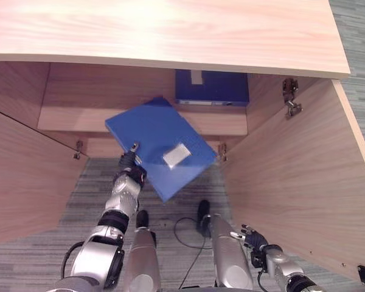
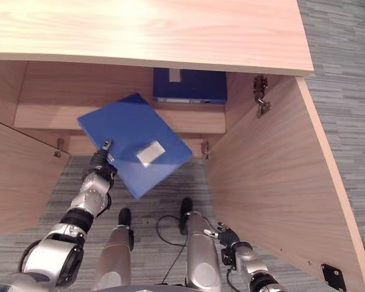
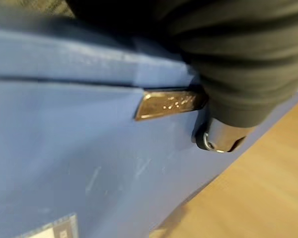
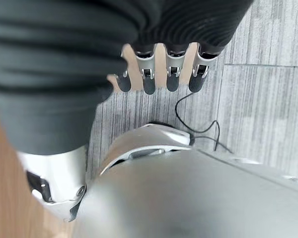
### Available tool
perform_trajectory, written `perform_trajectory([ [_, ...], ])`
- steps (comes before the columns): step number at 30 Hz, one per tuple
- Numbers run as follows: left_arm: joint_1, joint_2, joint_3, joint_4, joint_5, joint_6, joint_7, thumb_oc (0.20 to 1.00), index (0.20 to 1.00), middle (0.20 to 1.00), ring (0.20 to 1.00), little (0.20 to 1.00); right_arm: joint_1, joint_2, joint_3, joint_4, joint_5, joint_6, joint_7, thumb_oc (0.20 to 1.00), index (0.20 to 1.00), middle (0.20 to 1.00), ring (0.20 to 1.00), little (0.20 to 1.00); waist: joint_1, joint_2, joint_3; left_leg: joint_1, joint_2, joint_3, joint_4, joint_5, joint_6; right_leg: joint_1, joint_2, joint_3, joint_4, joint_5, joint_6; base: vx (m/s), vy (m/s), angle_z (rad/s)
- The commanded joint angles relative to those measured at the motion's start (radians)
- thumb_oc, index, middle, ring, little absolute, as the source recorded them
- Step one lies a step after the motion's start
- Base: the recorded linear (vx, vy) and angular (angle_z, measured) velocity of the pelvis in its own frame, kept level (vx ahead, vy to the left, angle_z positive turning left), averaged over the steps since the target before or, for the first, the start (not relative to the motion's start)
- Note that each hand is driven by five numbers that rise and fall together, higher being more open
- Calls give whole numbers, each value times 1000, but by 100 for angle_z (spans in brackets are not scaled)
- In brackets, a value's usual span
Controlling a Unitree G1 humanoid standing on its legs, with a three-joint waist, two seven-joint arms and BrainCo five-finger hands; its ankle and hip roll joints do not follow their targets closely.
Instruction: Put the empty folder in the office cabinet
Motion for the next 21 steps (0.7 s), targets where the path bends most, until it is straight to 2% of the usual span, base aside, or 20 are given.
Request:
perform_trajectory([
  [1, -78, 25, 41, -48, -78, -129, 34, 200, 200, 200, 200, 200, 31, 8, 24, 18, 16, -32, -24, 1000, 1000, 1000, 1000, 1000, 6, -11, -64, -52, -22, 1, 36, 3, 21, 65, 32, 10, 47, -113, 32, -9, -9, 3],
  [12, -242, 70, 99, -59, -183, -225, 97, 200, 200, 200, 200, 200, 14, 17, 54, 35, 45, -46, -39, 1000, 1000, 1000, 1000, 1000, -7, -40, -64, -100, -16, -9, 83, -18, 18, 11, 41, 14, 85, -129, 29, 0, -10, 0],
  [14, -310, 105, 122, -24, -221, -253, 125, 200, 200, 200, 200, 200, 12, 17, 66, 31, 50, -48, -42, 1000, 1000, 1000, 1000, 1000, -13, -49, -68, -119, -14, -11, 101, -26, 18, -6, 42, 13, 101, -135, 30, -4, -4, 2],
  [21, -418, 173, 150, 66, -280, -263, 139, 200, 200, 200, 200, 200, -8, 12, 77, 19, 89, -58, -48, 1000, 1000, 1000, 1000, 1000, -25, -52, -79, -162, -12, -17, 136, -42, 20, -49, 42, 16, 131, -147, 29, 0, 0, 0],
])
